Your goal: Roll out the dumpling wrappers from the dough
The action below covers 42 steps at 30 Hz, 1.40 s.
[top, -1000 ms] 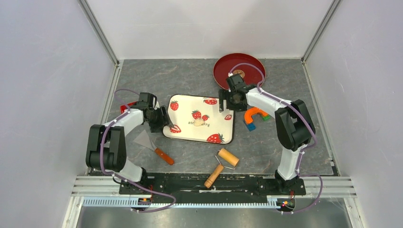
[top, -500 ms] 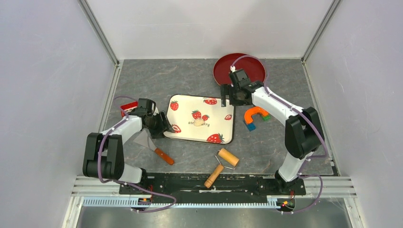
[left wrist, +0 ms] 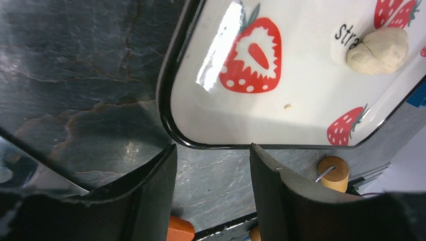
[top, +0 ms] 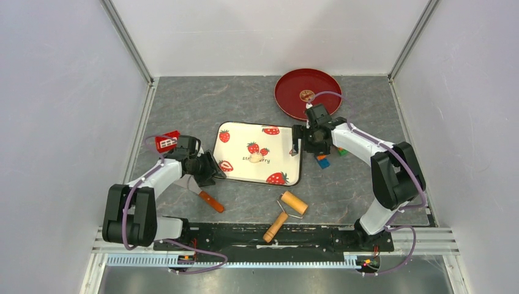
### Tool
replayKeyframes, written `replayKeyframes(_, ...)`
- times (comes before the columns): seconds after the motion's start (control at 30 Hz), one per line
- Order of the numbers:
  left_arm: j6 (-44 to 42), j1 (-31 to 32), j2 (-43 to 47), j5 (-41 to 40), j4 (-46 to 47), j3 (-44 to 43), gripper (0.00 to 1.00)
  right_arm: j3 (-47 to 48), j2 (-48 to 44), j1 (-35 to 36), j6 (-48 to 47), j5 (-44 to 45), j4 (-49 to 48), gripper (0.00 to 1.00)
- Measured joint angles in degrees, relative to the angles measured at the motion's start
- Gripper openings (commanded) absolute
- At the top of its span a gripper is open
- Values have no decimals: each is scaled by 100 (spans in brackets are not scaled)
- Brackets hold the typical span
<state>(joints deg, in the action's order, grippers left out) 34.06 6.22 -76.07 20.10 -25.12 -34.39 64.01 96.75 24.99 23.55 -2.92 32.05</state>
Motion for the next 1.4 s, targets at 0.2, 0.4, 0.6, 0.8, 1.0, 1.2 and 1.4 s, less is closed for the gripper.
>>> replayKeyframes(0.2, 227, 164, 365, -116, -264, 22, 66, 0, 11, -251, -94, -415, -129, 94)
replayKeyframes(0.4, 280, 168, 490, -610, -1027, -479, 67, -247, 26, -485, -107, -951, -374, 89)
replayKeyframes(0.6, 94, 168, 138, -1126, -1432, -1266, 68, -619, 92, -533, -33, -1325, -566, 88)
replayKeyframes(0.8, -544, 162, -892, -1200, -1349, -1547, 68, -664, 175, -529, 146, -1598, -920, 90)
replayKeyframes(1.0, -756, 127, -1427, -588, -977, -1504, 65, -673, 225, -522, 254, -1707, -1189, 90)
replayKeyframes(1.2, -758, 111, -1443, 28, -658, -1375, 64, -758, 232, -455, 483, -1880, -1443, 91)
replayKeyframes(1.4, -758, 35, -1397, 256, -553, -1259, 64, -774, 234, -466, 809, -1821, -1578, 92)
